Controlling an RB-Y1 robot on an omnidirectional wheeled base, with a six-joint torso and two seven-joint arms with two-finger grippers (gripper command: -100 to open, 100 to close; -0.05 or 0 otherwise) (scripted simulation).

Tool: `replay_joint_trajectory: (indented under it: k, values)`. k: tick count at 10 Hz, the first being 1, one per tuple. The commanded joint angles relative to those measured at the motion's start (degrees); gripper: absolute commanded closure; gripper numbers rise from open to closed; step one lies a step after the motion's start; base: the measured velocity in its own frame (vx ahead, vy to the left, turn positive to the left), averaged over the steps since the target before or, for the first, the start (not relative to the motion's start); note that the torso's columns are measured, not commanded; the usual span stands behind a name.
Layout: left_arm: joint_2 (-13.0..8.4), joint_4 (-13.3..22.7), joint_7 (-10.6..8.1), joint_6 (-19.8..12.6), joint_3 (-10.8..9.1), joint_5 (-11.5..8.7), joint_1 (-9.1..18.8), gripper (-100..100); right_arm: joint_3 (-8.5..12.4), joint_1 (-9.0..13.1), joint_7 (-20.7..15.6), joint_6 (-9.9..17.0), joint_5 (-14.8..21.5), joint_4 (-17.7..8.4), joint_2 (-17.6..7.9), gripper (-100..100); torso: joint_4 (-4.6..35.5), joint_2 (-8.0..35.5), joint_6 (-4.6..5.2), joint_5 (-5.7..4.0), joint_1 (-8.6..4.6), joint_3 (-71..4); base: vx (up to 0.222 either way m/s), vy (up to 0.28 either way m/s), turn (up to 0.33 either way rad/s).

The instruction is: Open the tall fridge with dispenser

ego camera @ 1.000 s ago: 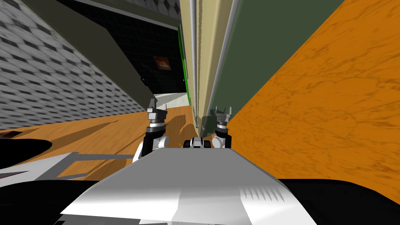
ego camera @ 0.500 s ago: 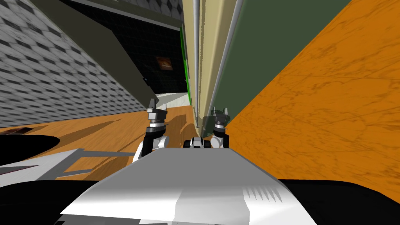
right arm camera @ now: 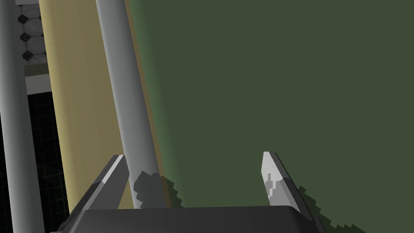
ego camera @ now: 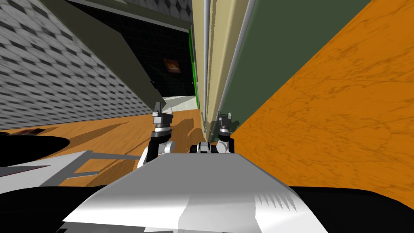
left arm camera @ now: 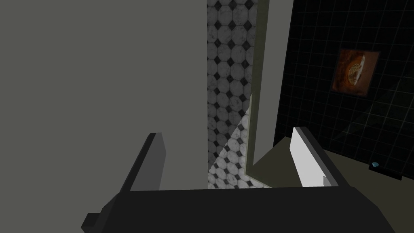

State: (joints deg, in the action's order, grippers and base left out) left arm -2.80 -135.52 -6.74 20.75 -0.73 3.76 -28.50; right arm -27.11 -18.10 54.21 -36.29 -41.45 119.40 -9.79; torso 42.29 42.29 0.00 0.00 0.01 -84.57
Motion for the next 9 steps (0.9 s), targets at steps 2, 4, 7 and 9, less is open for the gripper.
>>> replay_joint_trajectory:
  k: [2, 4, 7, 9]
  values:
    - [0.00, 0.00, 0.00, 0.00, 0.00, 0.00, 0.00, 0, -1.82, 1.30, 6.04, -0.29, -3.27, -2.29, -0.42, -100, -0.06, -0.09, -0.07, 0.01, 0.04, -0.05, -0.006, 0.002, 0.045]
    - [0.00, 0.00, 0.00, 0.00, 0.00, 0.00, 0.00, 0, -3.01, 2.04, 9.07, -0.20, -5.46, -3.44, -0.55, -100, -0.09, -0.17, -0.04, 0.01, 0.05, -0.10, -0.003, 0.004, 0.042]
    - [0.00, 0.00, 0.00, 0.00, 0.00, 0.00, 0.00, 0, -5.33, 3.49, 13.67, 0.00, -9.74, -5.75, -0.84, -100, -0.28, -0.50, -0.20, -0.01, 0.12, -0.30, -0.009, -0.002, 0.028]
    - [0.00, 0.00, 0.00, 0.00, 0.00, 0.00, 0.00, 0, -6.45, 4.19, 16.78, 0.10, -11.79, -6.86, -1.01, -100, -0.44, -0.81, -0.38, 0.02, 0.35, -0.48, -0.009, -0.005, 0.028]
